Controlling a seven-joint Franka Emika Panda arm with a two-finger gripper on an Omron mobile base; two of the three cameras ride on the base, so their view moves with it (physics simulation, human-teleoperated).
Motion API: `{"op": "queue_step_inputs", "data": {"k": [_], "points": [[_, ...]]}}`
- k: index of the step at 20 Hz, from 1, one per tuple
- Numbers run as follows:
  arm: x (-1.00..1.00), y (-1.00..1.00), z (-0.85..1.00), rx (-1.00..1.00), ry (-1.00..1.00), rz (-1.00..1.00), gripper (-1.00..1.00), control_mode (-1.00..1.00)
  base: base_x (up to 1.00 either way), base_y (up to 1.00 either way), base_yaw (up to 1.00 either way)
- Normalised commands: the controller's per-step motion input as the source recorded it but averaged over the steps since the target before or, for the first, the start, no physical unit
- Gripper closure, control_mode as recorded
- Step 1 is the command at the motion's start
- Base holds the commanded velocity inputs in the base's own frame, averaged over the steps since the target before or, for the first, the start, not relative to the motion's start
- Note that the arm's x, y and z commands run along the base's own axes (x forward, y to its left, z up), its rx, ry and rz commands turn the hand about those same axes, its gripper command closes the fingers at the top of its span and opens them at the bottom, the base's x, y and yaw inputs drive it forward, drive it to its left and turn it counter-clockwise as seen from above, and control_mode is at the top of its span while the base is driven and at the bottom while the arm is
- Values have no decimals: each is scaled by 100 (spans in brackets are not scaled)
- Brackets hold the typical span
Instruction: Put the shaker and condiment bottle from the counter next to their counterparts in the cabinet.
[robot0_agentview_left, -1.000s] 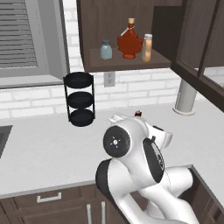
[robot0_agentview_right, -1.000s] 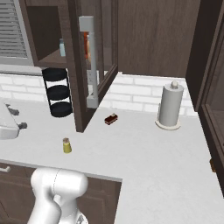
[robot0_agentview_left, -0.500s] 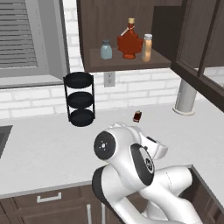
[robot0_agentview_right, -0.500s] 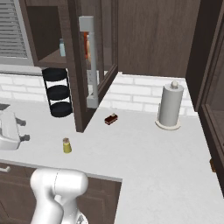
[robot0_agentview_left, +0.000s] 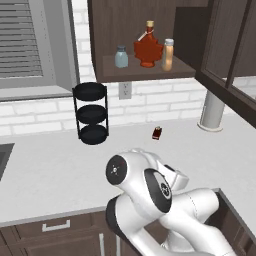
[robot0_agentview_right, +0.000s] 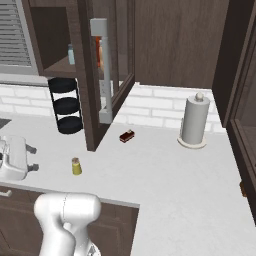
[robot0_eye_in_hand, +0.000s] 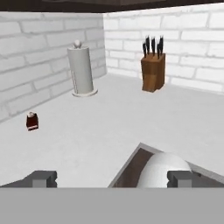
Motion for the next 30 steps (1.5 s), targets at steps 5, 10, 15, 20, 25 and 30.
{"op": "queue_step_inputs", "data": {"k": [5, 10, 15, 20, 25, 30], "points": [[0, 0, -44, 0, -3, -3, -100, -100, 0, 0, 0], [7, 0, -36, 0, -3, -2, -100, -100, 0, 0, 0], [14, -6, -26, 0, -3, -3, -100, -100, 0, 0, 0], [20, -6, -23, 0, 0, -3, -100, -100, 0, 0, 0], [30, 0, -18, 0, 0, -3, -100, -100, 0, 0, 0], [43, 0, -12, 0, 0, -3, -100, -100, 0, 0, 0]]}}
